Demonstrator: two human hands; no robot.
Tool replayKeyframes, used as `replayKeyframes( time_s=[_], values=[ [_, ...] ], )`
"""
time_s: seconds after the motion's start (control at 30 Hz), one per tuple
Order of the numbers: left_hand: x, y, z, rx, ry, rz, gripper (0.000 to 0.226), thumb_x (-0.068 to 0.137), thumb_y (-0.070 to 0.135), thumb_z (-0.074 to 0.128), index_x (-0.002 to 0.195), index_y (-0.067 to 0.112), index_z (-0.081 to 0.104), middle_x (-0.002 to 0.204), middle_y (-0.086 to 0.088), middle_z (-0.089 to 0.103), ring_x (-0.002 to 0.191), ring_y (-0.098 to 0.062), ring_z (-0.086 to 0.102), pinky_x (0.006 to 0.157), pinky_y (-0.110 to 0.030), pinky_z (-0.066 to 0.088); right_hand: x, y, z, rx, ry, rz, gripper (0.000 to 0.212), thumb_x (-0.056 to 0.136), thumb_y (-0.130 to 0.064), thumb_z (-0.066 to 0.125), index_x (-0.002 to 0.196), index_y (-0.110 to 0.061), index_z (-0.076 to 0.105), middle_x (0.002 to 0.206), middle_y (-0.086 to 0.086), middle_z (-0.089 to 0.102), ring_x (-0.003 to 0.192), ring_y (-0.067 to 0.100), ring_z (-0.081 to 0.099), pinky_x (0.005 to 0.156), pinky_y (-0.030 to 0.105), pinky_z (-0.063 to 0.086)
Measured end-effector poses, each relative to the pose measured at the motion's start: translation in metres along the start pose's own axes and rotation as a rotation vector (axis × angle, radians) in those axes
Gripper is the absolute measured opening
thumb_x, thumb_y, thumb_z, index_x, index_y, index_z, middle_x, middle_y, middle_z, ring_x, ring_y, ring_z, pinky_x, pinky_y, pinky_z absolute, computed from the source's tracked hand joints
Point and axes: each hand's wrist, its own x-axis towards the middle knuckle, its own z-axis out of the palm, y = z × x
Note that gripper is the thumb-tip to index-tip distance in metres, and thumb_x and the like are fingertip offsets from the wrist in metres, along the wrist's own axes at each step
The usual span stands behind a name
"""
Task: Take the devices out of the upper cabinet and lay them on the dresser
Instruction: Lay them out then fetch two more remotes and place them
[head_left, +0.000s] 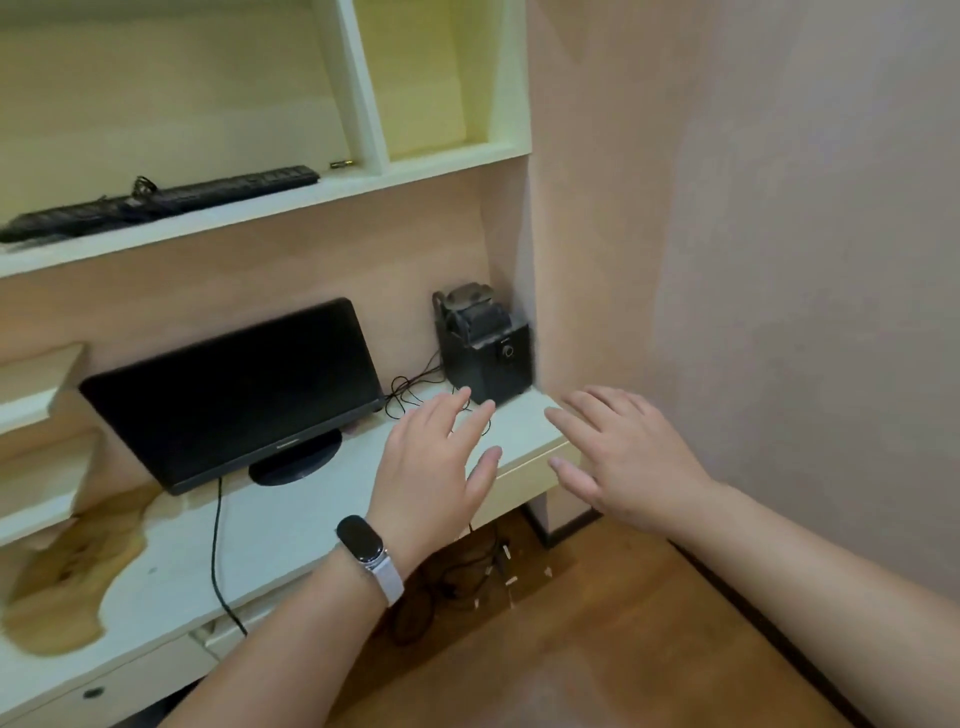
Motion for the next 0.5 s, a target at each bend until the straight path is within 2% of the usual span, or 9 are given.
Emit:
replayKeyframes(
  time_s=[0.13, 0.23, 0.5],
  values=[
    [0.042, -0.039, 0.019, 0.006, 0.032, -0.004, 0.052, 0.094, 0.050, 0.037, 0.139, 0.027, 0.049, 0.144, 0.000, 0.049, 0.136, -0.021, 0.040, 0.111, -0.042, 0.029, 0.061, 0.004, 0.017, -0.006, 0.015, -0.008, 0.057, 0.094, -0.054, 0.033, 0.134, -0.021, 0.056, 0.136, 0.005, 0.058, 0.126, 0.028, 0.052, 0.105, 0.044, 0.040],
    [0.077, -0.075, 0.037, -0.022, 0.052, 0.003, 0.051, 0.094, 0.048, 0.041, 0.140, 0.028, 0.047, 0.148, 0.001, 0.045, 0.140, -0.019, 0.035, 0.114, -0.042, 0.023, 0.109, 0.009, 0.031, -0.034, 0.062, -0.008, 0.055, 0.093, -0.052, 0.036, 0.132, -0.020, 0.058, 0.133, 0.007, 0.060, 0.123, 0.030, 0.053, 0.101, 0.044, 0.043],
    [0.188, -0.171, 0.058, -0.090, 0.208, 0.041, 0.047, 0.091, 0.041, 0.052, 0.133, 0.022, 0.056, 0.141, -0.005, 0.052, 0.135, -0.024, 0.042, 0.110, -0.044, 0.030, 0.255, 0.019, 0.045, -0.099, 0.191, -0.009, 0.055, 0.090, -0.050, 0.042, 0.126, -0.014, 0.061, 0.126, 0.009, 0.062, 0.117, 0.032, 0.055, 0.090, 0.041, 0.044]
  ],
)
